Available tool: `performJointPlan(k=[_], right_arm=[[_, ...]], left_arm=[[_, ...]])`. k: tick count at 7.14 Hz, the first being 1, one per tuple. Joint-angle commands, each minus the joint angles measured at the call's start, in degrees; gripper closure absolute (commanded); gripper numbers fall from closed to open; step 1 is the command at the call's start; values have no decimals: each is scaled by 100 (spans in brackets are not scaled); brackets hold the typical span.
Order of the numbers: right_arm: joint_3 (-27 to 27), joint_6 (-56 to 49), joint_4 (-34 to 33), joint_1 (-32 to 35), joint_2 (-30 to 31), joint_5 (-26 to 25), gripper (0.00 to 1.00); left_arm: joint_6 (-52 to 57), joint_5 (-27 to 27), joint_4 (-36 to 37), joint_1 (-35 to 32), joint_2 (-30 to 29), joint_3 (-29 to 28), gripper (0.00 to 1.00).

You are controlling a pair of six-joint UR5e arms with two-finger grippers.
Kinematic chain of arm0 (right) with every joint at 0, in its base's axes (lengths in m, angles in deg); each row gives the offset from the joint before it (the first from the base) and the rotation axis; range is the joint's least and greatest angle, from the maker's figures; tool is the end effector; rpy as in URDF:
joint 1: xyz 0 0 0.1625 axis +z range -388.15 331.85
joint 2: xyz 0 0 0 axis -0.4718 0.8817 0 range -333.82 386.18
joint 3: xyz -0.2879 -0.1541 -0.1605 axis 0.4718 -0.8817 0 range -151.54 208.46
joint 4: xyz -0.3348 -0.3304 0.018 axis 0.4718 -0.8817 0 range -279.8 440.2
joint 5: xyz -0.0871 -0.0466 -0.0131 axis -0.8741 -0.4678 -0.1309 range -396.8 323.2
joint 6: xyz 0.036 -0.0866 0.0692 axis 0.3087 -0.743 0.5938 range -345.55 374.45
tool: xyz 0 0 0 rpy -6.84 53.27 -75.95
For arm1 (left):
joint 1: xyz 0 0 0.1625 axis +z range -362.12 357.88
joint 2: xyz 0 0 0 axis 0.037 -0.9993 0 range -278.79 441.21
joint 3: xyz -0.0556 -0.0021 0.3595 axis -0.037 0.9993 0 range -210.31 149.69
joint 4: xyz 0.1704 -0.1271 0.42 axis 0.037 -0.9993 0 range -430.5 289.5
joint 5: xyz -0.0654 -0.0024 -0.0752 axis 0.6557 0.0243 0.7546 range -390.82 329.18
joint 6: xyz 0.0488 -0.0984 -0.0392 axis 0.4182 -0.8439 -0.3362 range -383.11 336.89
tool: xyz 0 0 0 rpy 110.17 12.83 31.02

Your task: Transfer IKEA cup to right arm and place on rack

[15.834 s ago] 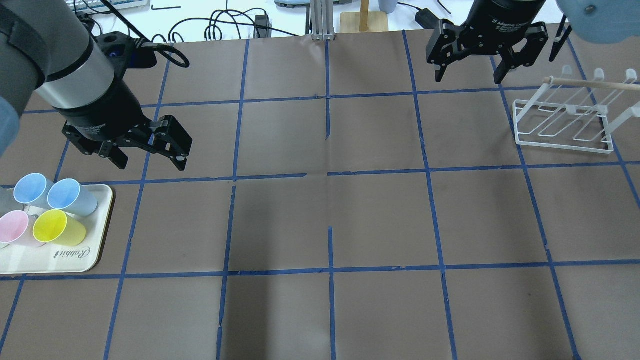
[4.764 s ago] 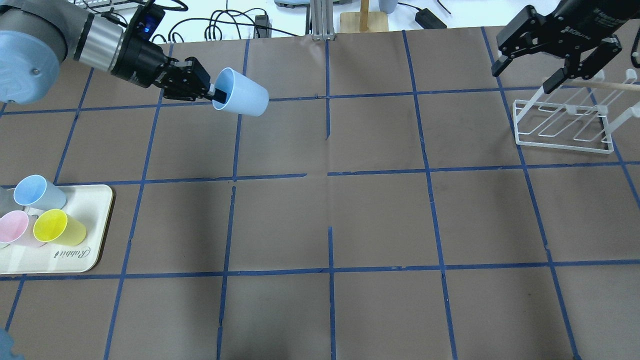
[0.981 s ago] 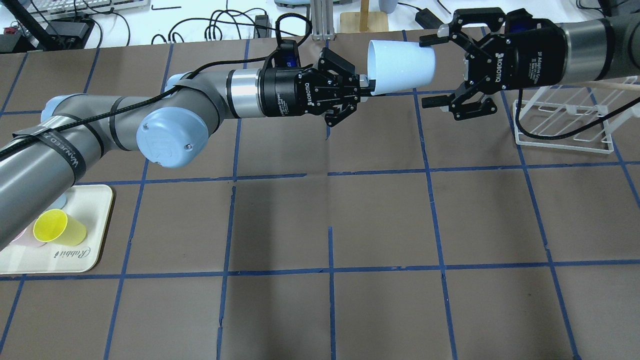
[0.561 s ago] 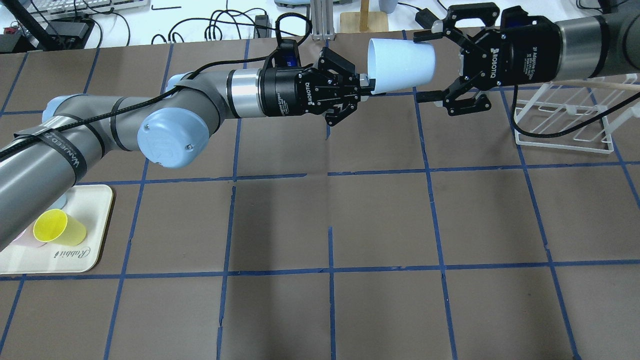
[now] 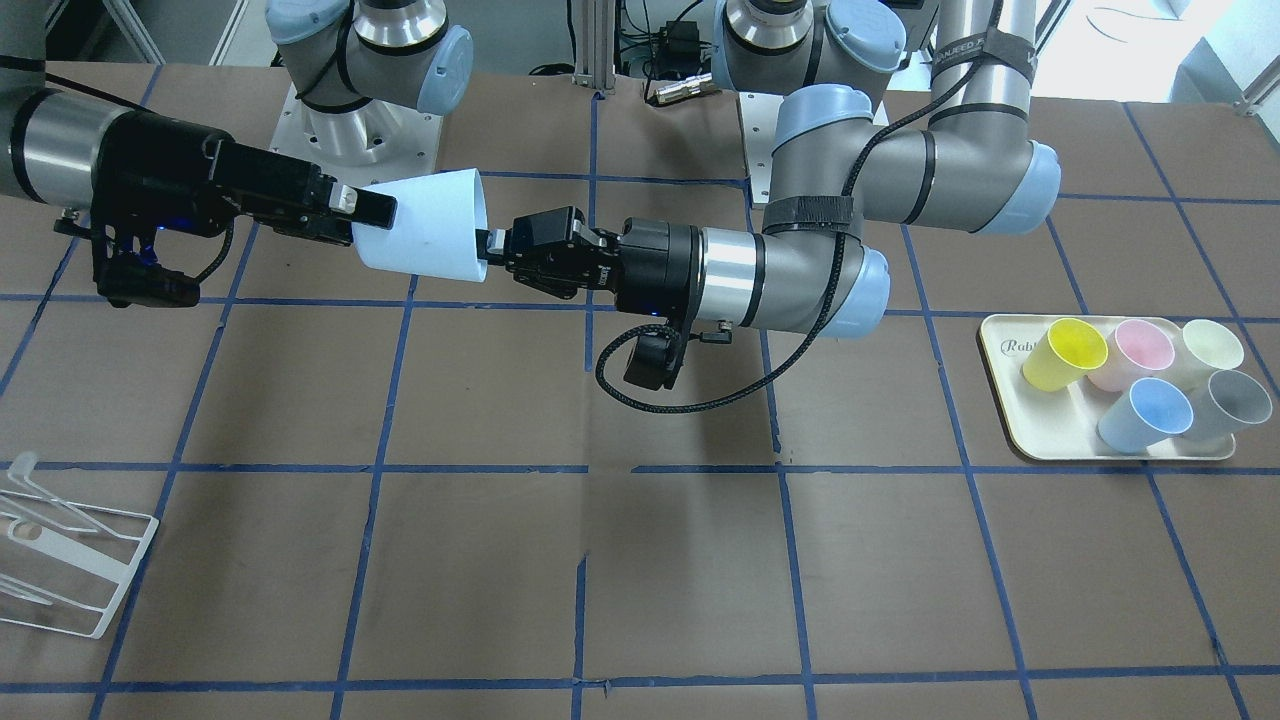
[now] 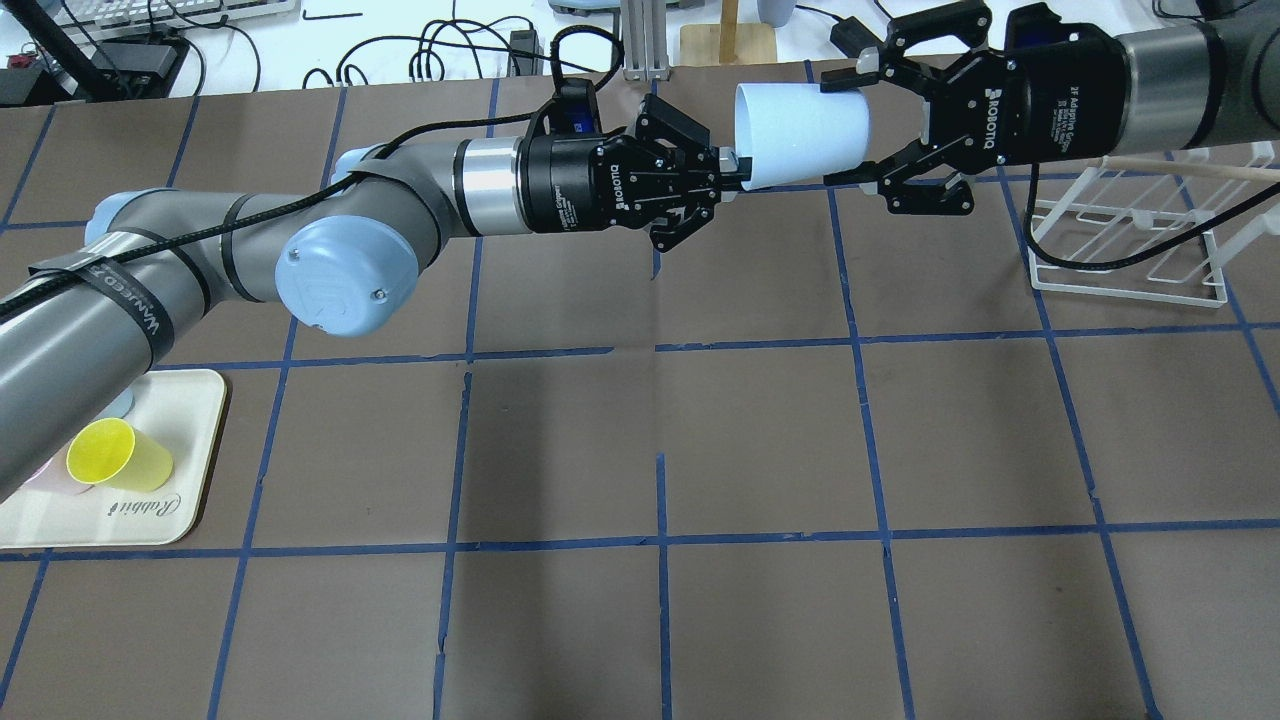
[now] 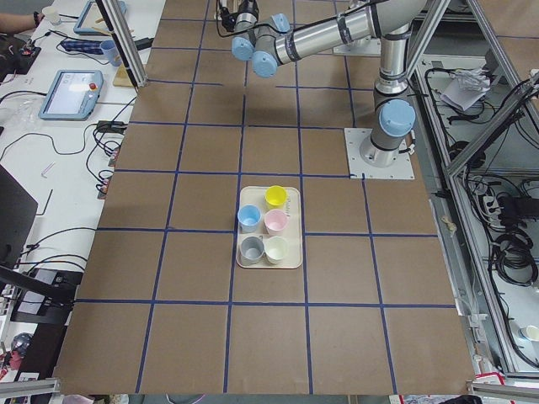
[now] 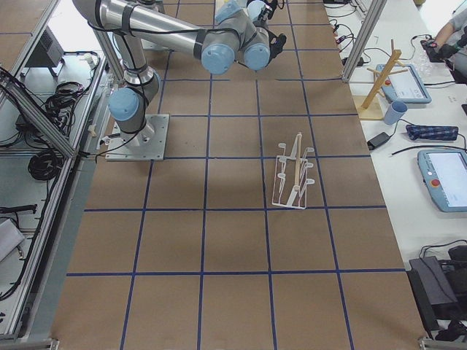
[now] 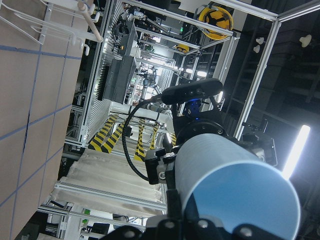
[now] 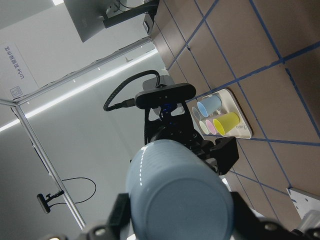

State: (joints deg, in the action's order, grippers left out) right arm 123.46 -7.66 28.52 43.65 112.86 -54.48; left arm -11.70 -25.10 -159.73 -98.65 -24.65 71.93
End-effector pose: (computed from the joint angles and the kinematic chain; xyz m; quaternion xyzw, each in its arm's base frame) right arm 0.0728 -0.5611 0.3637 0.2082 0.7490 0.1134 0.6188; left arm -0.3150 -0.5593 0.2644 0.0713 -0.6713 -0.1276 0.7266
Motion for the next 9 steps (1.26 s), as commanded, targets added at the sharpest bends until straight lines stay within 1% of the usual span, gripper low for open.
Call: performJointPlan(k=[1, 2, 3, 5, 6, 7, 8, 9], right_arm=[[-8, -21, -1, -8, 7, -7, 65], [-16, -13, -9, -52, 6, -7, 65], [-43, -13, -27, -61, 15, -7, 66], [-323, 14, -97, -70, -37, -50, 70], [-402, 5, -289, -79, -46, -120, 71], [-447, 66, -543, -131, -46, -600, 74], [-456, 171, -954, -314, -46, -1196, 74], [-482, 242, -1341, -455, -46, -1846, 74]], left_arm=[[-85, -1, -7, 2, 3, 7, 45], [-138, -18, -16, 2, 21, 7, 1], [-234, -36, -25, 11, 47, 16, 0], [-271, -62, -33, 81, 47, 16, 0], [-297, -89, -60, 99, 82, 16, 0], [-645, -254, -43, 203, 161, 7, 0], [-1066, -830, 10, 413, 231, -71, 0], [-1427, -1680, 393, 659, 302, -115, 0]])
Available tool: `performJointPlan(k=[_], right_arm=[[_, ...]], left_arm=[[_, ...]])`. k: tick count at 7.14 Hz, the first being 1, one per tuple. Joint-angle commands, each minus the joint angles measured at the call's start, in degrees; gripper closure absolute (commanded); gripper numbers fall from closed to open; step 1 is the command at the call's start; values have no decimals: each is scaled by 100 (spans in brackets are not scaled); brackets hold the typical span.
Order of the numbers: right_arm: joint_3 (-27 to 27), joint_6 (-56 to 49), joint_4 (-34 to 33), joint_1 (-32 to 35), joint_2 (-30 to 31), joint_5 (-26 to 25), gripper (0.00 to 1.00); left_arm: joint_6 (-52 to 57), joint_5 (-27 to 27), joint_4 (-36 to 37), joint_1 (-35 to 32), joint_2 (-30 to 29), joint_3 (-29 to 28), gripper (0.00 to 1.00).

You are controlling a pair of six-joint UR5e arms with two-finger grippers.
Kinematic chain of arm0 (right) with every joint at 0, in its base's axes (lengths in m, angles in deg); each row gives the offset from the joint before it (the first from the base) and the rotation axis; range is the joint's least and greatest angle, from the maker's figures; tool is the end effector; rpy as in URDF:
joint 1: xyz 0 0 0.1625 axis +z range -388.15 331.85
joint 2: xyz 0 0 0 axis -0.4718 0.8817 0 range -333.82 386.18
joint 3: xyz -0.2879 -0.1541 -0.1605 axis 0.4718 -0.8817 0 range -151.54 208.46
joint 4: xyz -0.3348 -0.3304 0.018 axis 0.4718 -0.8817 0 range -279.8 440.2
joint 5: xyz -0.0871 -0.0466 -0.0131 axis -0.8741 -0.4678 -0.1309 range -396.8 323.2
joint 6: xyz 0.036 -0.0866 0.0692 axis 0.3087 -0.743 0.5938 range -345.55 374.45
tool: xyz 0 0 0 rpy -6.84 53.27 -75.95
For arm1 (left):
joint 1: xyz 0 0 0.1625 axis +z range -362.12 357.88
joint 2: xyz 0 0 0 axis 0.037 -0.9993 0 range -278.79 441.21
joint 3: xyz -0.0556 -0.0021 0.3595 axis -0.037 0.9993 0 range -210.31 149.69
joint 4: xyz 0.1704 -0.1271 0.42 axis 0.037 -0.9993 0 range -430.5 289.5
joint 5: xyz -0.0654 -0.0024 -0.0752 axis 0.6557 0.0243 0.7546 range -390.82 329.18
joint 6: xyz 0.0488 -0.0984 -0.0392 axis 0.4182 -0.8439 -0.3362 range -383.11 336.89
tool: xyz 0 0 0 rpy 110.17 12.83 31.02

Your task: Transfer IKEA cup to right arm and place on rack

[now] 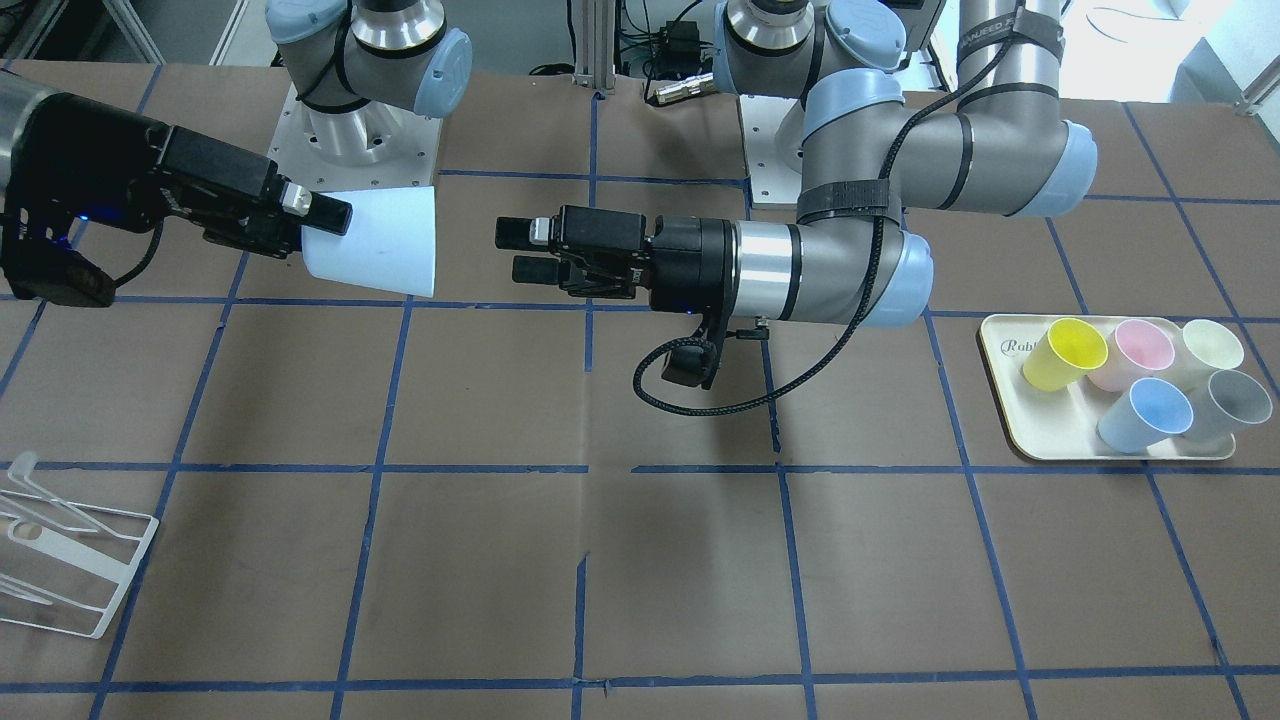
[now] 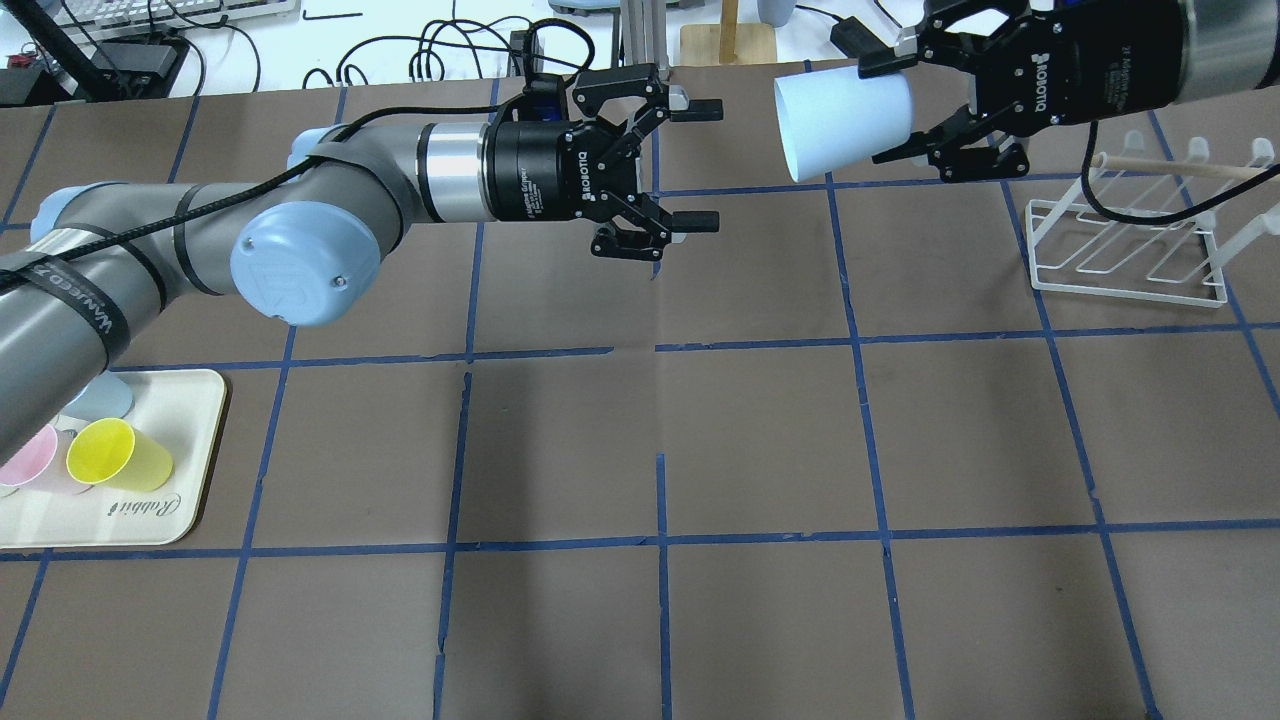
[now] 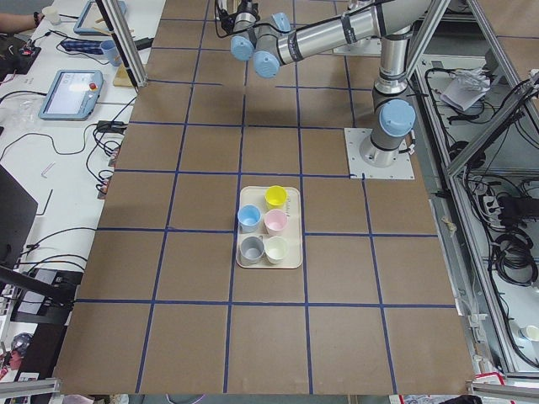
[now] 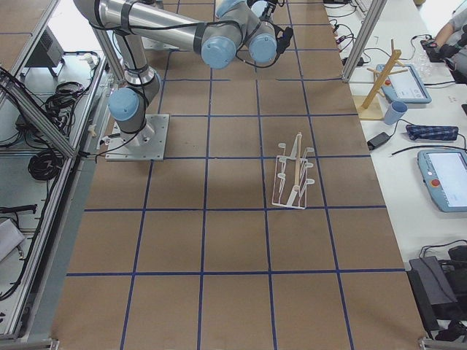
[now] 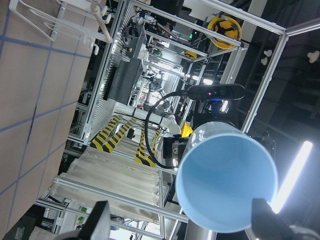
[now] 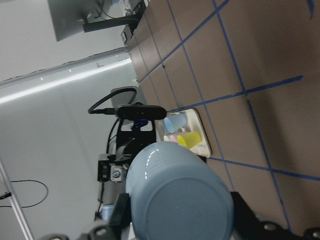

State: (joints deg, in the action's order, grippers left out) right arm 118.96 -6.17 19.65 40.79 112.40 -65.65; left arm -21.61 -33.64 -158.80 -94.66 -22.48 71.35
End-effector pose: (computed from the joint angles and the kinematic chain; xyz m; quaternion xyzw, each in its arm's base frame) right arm 0.0308 -0.5752 0.3898 0.1508 0.8234 0.0603 0.5438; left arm -0.2754 -0.5714 0.2775 0.1161 -0.7135 -0.1544 0.6735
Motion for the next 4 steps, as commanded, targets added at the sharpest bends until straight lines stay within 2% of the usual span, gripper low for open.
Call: performJointPlan(k=[1, 2, 3, 4], right_arm=[[-24, 258, -998, -232, -1, -1292, 74], [3, 364, -1856, -250, -27, -2368, 74], [-6, 374, -2621, -250, -96, -3606, 74], [-23, 357, -3134, -250, -106, -4532, 74]], left_arm=[[-1363, -2017, 1244, 436, 146, -85, 0], [-2407, -2856, 2124, 464, 181, -85, 0], [-2600, -3525, 2489, 482, 225, -94, 0], [-2585, -4524, 2519, 464, 295, -268, 0]])
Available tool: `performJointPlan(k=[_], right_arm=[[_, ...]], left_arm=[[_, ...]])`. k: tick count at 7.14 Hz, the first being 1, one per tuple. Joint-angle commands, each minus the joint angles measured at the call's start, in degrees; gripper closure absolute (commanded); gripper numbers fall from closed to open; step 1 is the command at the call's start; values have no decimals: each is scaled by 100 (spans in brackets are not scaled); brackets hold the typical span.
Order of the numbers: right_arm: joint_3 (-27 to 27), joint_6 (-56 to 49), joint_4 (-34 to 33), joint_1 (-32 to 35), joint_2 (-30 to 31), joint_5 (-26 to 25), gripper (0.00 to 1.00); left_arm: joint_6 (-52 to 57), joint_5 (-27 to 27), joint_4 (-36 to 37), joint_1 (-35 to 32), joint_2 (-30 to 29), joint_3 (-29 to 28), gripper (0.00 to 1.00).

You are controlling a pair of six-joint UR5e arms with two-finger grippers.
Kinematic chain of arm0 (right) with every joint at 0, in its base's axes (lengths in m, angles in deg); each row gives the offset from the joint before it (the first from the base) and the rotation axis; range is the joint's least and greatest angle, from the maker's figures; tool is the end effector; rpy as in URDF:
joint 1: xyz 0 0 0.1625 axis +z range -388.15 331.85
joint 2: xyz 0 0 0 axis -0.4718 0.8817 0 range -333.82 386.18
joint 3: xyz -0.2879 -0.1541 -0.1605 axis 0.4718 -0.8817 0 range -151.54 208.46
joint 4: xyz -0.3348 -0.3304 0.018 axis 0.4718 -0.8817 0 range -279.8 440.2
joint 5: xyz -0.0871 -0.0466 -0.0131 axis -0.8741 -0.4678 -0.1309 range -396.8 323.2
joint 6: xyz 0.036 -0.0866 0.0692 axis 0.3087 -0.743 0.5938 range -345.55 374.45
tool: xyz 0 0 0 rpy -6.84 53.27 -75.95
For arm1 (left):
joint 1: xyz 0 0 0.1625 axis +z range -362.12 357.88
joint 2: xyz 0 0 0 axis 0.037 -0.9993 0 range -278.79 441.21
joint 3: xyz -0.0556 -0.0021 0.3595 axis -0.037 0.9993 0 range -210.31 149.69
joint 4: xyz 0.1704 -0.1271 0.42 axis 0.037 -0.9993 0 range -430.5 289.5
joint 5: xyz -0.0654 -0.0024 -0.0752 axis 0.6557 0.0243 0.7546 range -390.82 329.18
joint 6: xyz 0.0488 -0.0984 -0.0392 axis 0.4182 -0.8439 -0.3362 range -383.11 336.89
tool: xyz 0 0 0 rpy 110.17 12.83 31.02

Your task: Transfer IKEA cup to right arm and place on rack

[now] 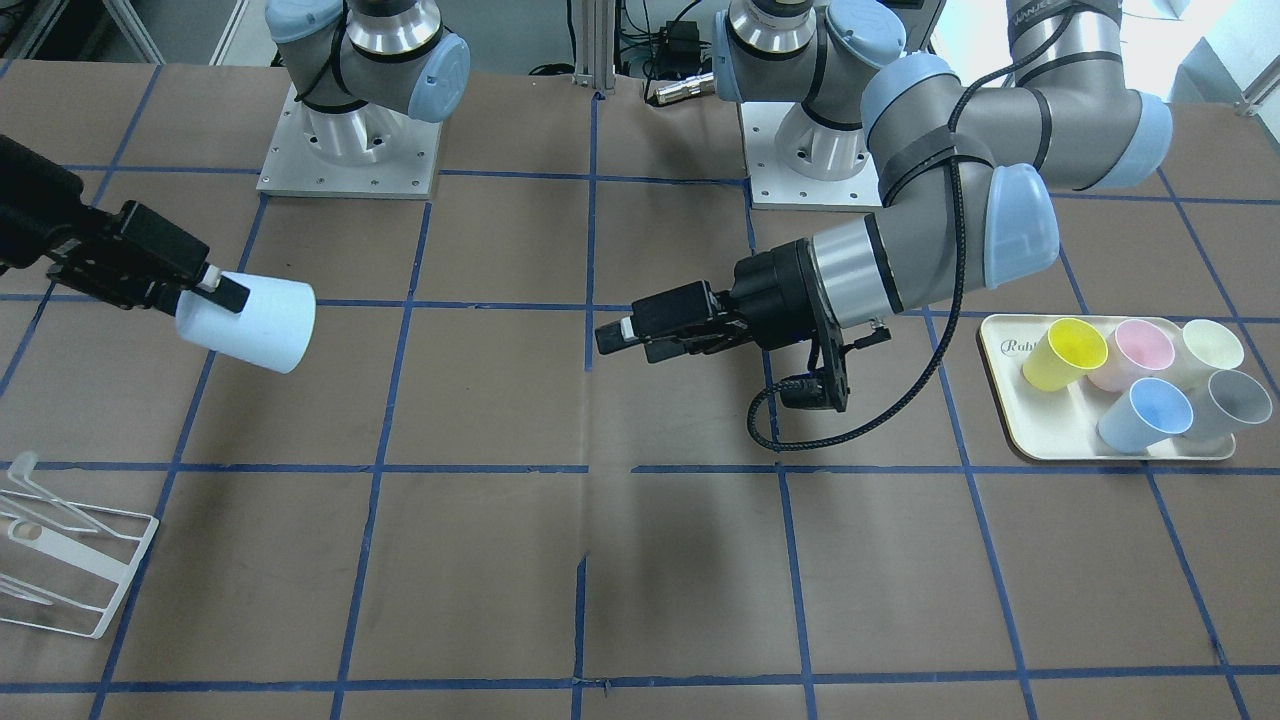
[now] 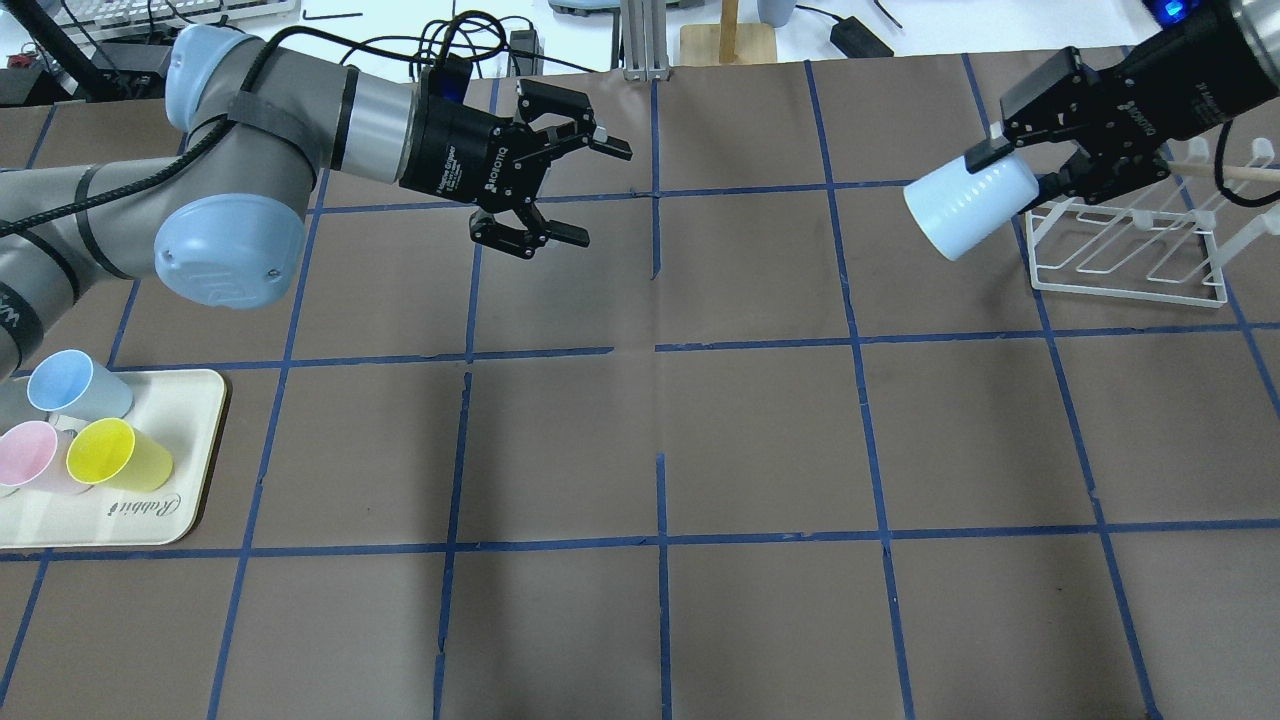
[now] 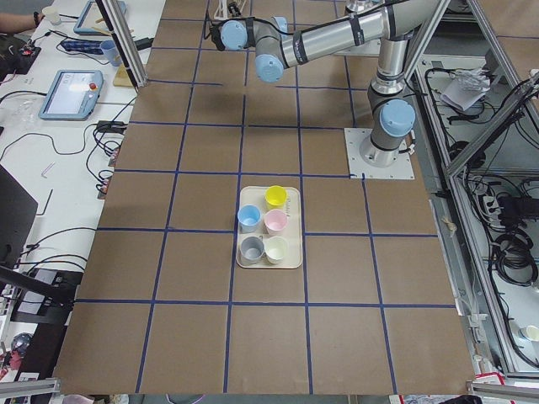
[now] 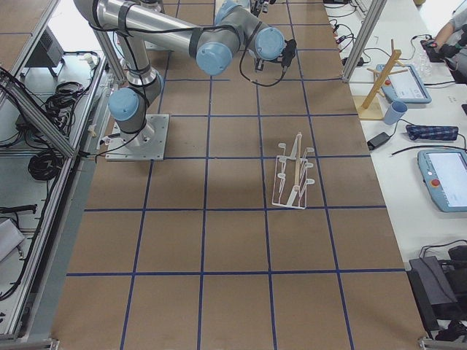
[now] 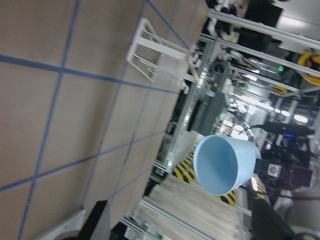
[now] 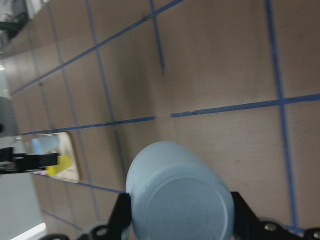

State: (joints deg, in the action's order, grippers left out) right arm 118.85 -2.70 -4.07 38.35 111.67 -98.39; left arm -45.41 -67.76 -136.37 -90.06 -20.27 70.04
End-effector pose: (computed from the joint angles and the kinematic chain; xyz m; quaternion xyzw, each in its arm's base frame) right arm -0.0491 -0.5864 0.3675 0.0762 0.9625 -0.0006 0.2603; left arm -0.2051 -0.6016 0.2851 0.1799 -0.8763 -0.0607 0.4428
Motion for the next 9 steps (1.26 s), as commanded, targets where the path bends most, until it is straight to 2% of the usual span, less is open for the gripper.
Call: performJointPlan(k=[1, 2, 3, 4, 5, 6, 7, 9], right_arm=[[13, -26, -1271, -6, -102, -1946, 75], [14, -61, -1842, -6, -277, -2536, 78], [66, -131, -2378, -6, -409, -2907, 81], [93, -193, -2601, -6, -471, -3137, 82], [93, -245, -2743, -6, -498, -3270, 82], [101, -272, -2822, -6, -629, -3280, 83], [119, -316, -3102, -6, -796, -3254, 83], [224, -316, -3192, -6, -1016, -3262, 83]], left_arm=[[-118, -2140, 128, -74, 58, -521, 0], [518, -2968, -561, -66, 58, -916, 0], [1421, -4256, -1308, -48, 101, -1233, 0], [1638, -4843, -1846, -22, 206, -1367, 0], [1954, -5057, -1999, 13, 407, -1360, 0], [2175, -5747, -2270, -13, 635, -1238, 0], [2185, -5806, -2543, -48, 794, -1158, 0], [2203, -5571, -2467, -74, 1172, -668, 0]])
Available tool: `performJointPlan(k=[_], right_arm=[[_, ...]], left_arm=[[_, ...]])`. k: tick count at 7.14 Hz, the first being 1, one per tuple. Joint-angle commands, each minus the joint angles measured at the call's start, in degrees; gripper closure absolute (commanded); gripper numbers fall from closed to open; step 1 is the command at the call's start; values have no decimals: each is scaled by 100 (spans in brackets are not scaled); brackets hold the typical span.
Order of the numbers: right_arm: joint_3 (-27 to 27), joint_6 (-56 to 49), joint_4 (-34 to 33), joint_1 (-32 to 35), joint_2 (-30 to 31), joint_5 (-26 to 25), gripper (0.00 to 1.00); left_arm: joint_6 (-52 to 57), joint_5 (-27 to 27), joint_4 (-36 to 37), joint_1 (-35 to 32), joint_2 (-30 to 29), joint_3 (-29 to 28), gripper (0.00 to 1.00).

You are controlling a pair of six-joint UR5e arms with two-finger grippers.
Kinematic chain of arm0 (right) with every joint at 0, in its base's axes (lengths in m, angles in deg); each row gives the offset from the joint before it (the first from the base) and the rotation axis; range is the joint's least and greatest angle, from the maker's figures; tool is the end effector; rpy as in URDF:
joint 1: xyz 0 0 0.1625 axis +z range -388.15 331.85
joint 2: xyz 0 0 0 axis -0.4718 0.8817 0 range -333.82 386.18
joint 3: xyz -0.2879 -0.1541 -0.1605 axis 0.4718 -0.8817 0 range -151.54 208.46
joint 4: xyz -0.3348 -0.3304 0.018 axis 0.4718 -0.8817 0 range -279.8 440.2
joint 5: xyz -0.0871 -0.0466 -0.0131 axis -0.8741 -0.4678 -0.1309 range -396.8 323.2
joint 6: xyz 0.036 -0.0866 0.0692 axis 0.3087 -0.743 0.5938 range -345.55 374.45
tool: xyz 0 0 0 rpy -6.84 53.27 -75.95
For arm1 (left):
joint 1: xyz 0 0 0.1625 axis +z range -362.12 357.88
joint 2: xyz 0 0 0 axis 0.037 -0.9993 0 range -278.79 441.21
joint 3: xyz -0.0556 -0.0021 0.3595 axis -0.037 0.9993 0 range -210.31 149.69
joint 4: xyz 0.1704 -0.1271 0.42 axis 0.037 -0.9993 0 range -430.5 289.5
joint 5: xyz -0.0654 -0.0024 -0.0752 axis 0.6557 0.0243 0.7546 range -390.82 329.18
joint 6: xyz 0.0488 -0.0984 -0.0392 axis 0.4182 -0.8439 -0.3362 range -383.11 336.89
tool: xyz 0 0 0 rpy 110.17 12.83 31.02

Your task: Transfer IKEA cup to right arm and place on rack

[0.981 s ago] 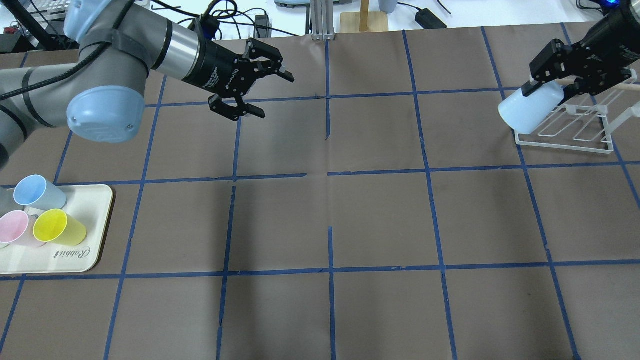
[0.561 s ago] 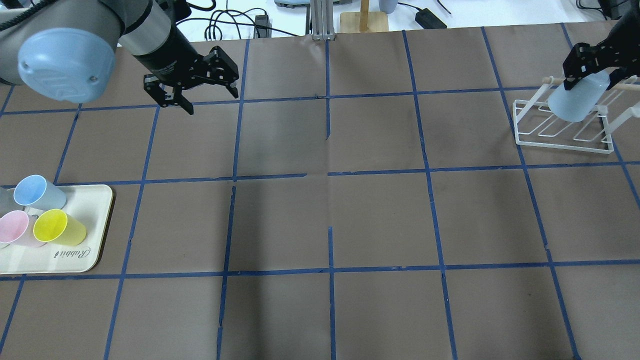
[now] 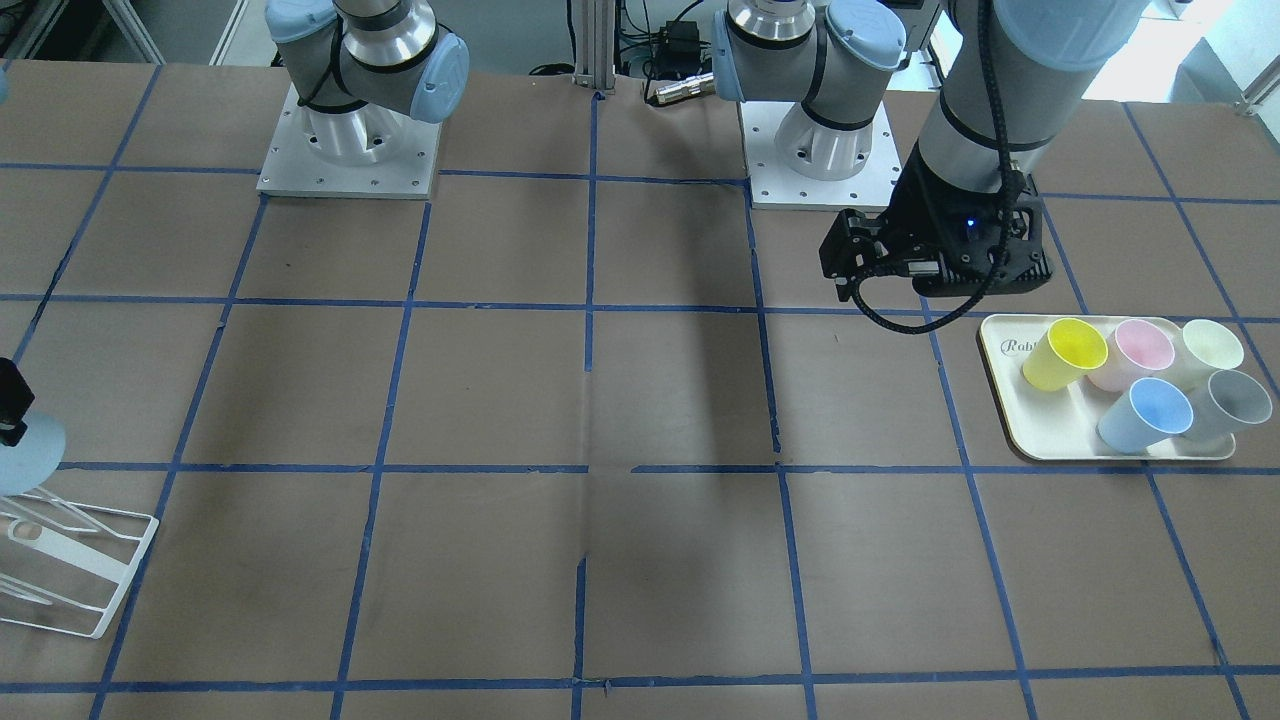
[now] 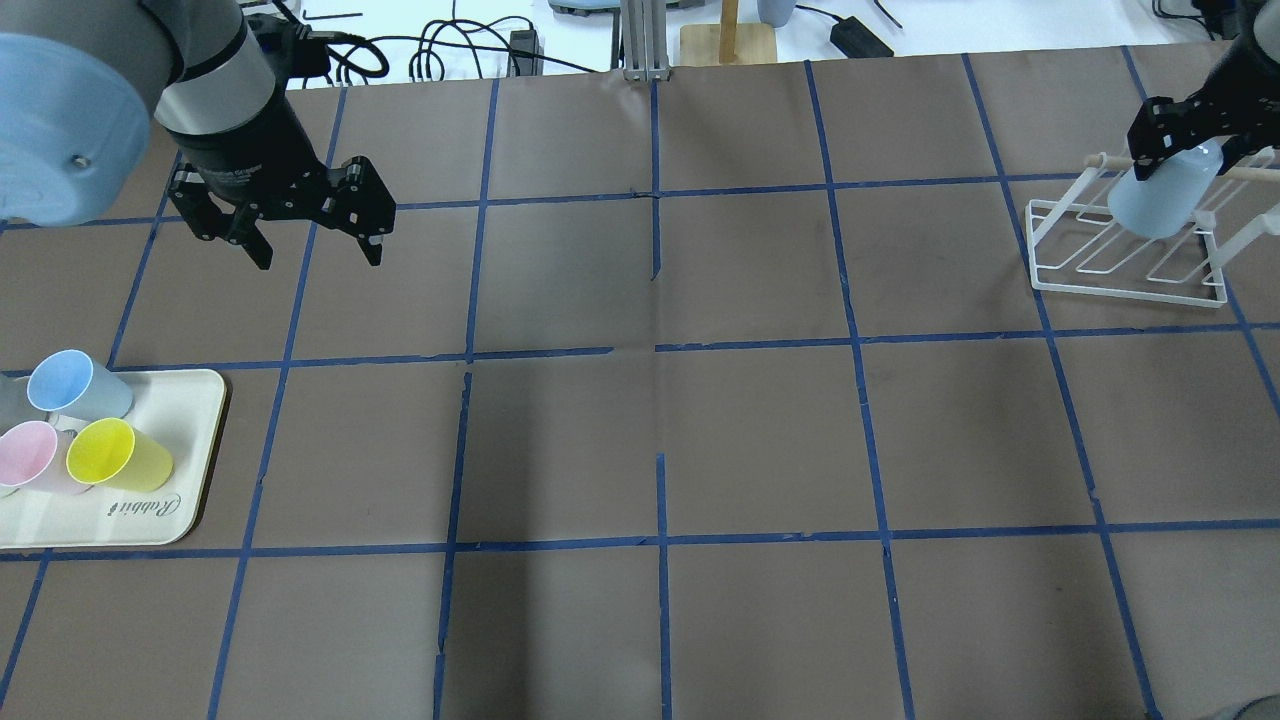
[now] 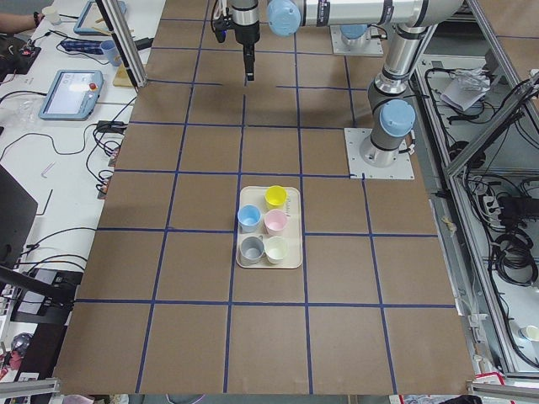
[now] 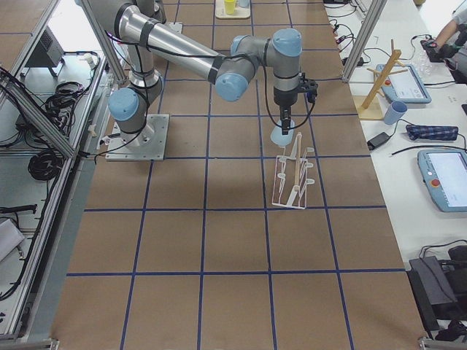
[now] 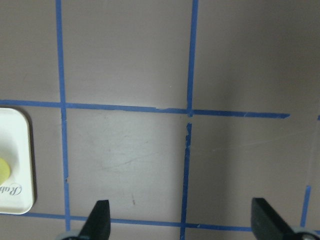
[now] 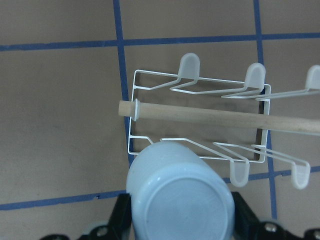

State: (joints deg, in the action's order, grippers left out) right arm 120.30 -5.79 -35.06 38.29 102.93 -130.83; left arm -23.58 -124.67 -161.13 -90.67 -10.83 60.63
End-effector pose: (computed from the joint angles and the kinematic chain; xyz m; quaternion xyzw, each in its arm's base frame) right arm -0.1402 -0.6347 0.3023 -0.0320 -0.9949 0.0691 0.0656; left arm -0.1114 -0.5589 0.3802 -0.0156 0.9988 0.0317 0.0333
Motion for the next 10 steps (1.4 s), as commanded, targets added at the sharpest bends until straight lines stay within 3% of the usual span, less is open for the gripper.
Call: performJointPlan(k=[1, 3, 4, 5, 6, 8, 10], right_arm=[[106, -16, -320, 0, -178, -1, 81], [150, -164, -445, 0, -336, -19, 75], [124, -191, -663, 0, -415, -19, 51], [141, -340, -796, 0, -511, 7, 17], [97, -350, -780, 0, -521, 25, 0], [53, -359, -648, 0, -416, 16, 0], [-148, -280, 331, 52, 144, 25, 0]], left_arm=[[64, 130, 1, -13, 317, 240, 0], [782, 121, 10, -13, 335, 292, 0], [794, 139, 10, -22, 344, 336, 0], [803, 139, 10, -22, 353, 337, 0], [785, 156, 10, -13, 344, 345, 0], [654, 357, 10, -22, 336, 302, 0], [645, 385, -7, -22, 388, 328, 0]])
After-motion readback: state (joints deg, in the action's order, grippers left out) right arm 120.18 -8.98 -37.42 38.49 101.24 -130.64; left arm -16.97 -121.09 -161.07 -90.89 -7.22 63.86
